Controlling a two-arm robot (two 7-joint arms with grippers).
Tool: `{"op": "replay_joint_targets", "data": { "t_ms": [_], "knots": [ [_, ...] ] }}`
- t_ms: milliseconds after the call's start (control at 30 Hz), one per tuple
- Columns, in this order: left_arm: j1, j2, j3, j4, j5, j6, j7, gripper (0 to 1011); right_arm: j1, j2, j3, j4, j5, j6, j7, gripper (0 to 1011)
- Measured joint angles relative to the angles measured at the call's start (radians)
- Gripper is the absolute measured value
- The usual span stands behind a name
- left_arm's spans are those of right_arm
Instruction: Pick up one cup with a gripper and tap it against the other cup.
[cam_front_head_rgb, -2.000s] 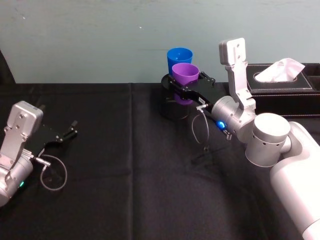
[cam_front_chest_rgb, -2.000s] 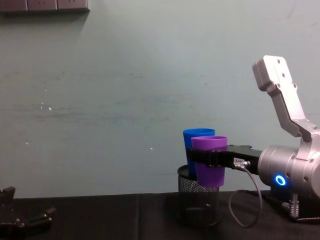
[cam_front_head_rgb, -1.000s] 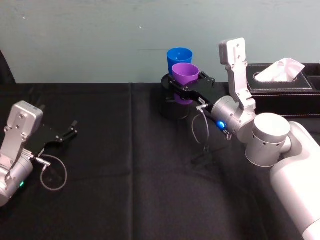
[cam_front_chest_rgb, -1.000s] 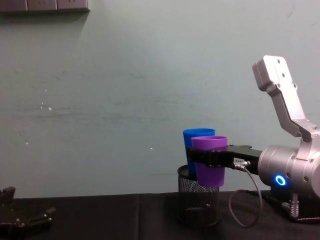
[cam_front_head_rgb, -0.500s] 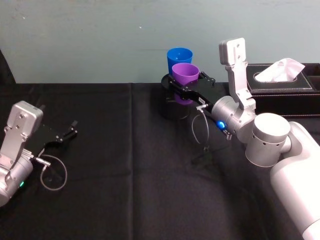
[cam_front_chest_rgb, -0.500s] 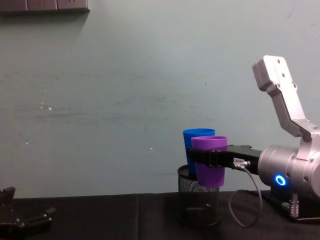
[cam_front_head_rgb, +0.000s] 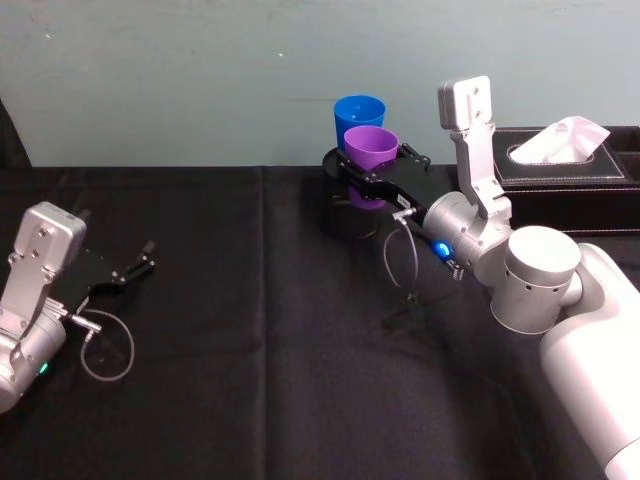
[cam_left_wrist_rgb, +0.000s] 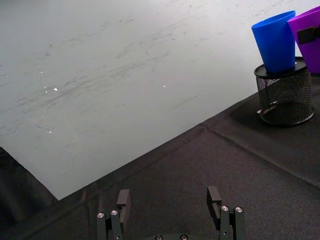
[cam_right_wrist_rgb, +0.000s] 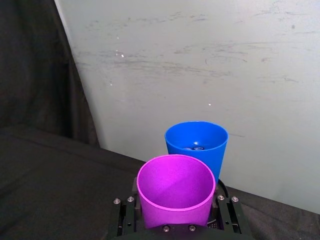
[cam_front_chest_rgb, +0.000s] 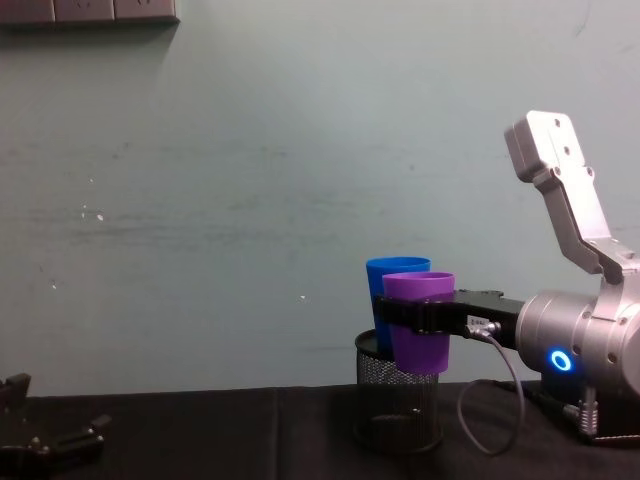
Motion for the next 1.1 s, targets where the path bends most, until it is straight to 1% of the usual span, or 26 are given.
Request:
{"op": "replay_joint_targets", "data": {
  "t_ms": [1000,1067,1100],
  "knots": [
    [0.0,0.0,0.0,0.0,0.0,0.0,0.0,1000,-0.001,0.0,0.0,-0.001,0.0,0.0,0.0,734],
    [0.0,0.0,0.0,0.0,0.0,0.0,0.0,1000,-0.013,0.005,0.0,-0.022,-0.002,0.002,-0.001,734],
    [0.0,0.0,0.0,0.0,0.0,0.0,0.0,1000,-0.031,0.012,-0.001,-0.049,-0.005,0.007,-0.001,734]
  ]
}}
